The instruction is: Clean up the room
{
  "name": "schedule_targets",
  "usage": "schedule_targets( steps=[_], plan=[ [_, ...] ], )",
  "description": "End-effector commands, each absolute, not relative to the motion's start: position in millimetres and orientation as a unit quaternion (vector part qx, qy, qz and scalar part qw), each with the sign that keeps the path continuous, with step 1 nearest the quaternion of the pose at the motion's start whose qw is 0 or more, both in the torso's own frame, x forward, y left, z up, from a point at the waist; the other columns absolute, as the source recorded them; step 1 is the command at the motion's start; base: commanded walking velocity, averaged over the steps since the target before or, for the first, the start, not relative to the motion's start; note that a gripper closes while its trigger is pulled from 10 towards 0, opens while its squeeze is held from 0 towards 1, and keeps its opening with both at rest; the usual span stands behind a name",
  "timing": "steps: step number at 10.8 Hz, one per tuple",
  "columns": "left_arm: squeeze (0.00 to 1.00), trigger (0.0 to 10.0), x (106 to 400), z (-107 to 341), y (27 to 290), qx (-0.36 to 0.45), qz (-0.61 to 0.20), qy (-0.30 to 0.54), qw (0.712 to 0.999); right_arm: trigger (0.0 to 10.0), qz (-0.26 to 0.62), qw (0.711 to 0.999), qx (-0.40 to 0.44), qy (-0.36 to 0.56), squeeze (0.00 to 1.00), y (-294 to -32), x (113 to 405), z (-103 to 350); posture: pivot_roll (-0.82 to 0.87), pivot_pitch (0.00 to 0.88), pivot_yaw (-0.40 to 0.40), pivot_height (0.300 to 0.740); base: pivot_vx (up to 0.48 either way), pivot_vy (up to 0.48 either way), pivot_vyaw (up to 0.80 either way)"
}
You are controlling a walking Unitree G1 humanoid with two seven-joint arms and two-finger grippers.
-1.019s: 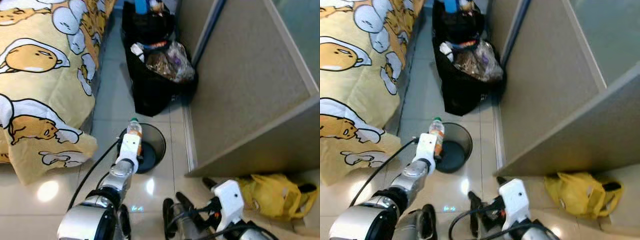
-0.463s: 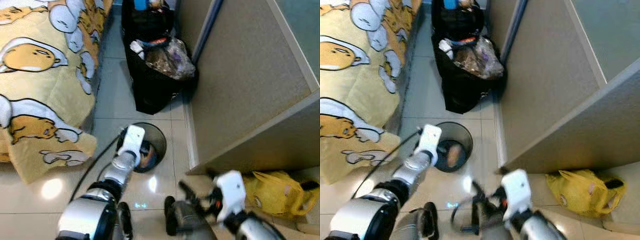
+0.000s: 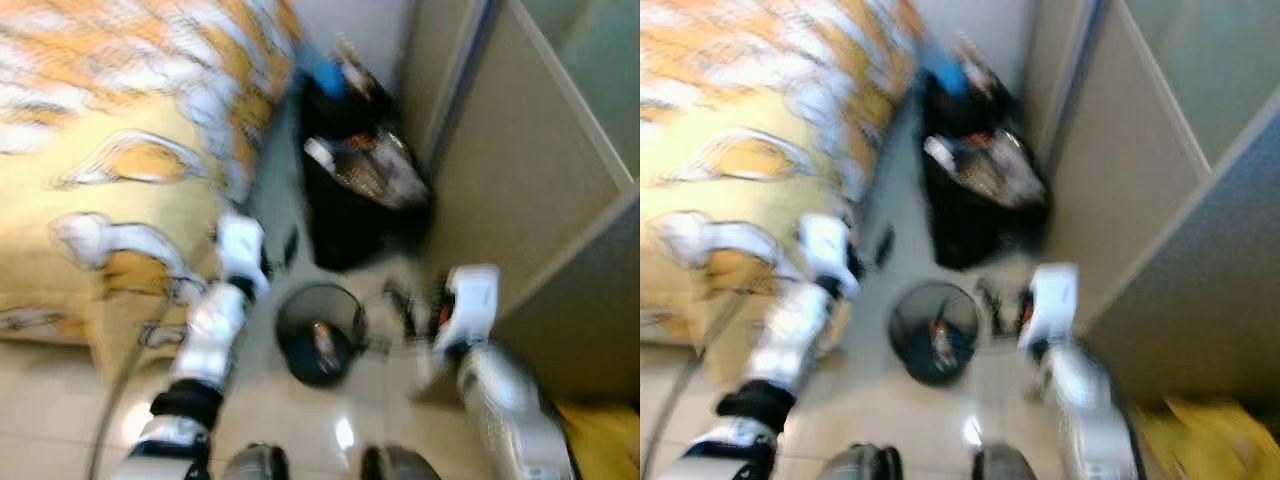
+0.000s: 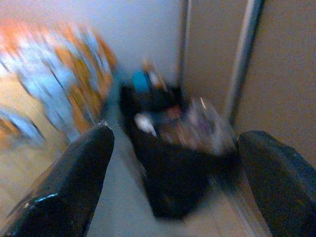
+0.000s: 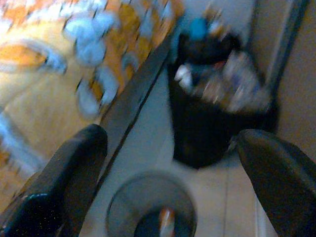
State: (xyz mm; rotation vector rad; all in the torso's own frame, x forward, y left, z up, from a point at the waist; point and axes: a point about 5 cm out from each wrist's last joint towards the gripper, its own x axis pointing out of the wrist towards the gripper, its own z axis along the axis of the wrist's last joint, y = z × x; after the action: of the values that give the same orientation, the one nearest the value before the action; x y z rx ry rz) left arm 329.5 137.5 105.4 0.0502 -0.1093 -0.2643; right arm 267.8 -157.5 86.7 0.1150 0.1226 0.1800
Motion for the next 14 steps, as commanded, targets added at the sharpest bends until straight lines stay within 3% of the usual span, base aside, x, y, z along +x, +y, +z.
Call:
schedule_targets(
  steps=[1,3,4,5,6,10,12,14],
  plan=[
    [0.0,10.0,326,105,136,0.02,-0.145,-0.054,0.988,10.0,0.048,0.996,0.06,0.049,0.0,-174,271,87,-0.02,0.0,0.044,0.736,0.0,0.0,0.0],
    [0.0,10.0,315,85,129,0.002,-0.158,-0.027,0.987,10.0,-0.069,0.995,-0.002,0.073,0.0,-215,273,72,0.0,0.0,0.002,0.736,0.0,0.212,0.0],
    [0.0,10.0,320,86,135,-0.018,-0.127,-0.014,0.992,10.0,-0.083,0.993,0.004,0.086,0.0,-220,273,64,0.01,0.0,0.0,0.736,-0.307,0.371,0.0],
    [0.0,10.0,327,89,137,-0.034,-0.121,-0.001,0.992,10.0,-0.071,0.994,0.008,0.081,0.0,-216,278,61,0.0,0.0,0.008,0.736,-0.311,0.371,0.0],
    [0.0,10.0,327,84,141,0.049,-0.107,0.011,0.993,10.0,-0.058,0.995,0.013,0.076,0.0,-206,283,60,-0.01,0.0,0.016,0.736,-0.311,0.368,0.0],
    [0.0,10.0,322,73,144,-0.012,-0.089,0.041,0.995,10.0,-0.032,0.997,-0.002,0.069,0.0,-192,276,51,-0.03,0.0,0.015,0.736,-0.139,0.416,0.0],
    [0.0,10.0,326,76,142,0.066,-0.093,0.039,0.993,10.0,-0.029,0.997,0.0,0.076,0.0,-191,269,43,-0.02,0.0,0.019,0.736,0.0,0.24,0.0],
    [0.0,10.0,329,80,135,0.044,-0.097,0.032,0.994,10.0,0.003,0.997,-0.005,0.076,0.0,-182,259,38,-0.04,0.0,0.035,0.736,0.0,0.0,0.0]
  ],
)
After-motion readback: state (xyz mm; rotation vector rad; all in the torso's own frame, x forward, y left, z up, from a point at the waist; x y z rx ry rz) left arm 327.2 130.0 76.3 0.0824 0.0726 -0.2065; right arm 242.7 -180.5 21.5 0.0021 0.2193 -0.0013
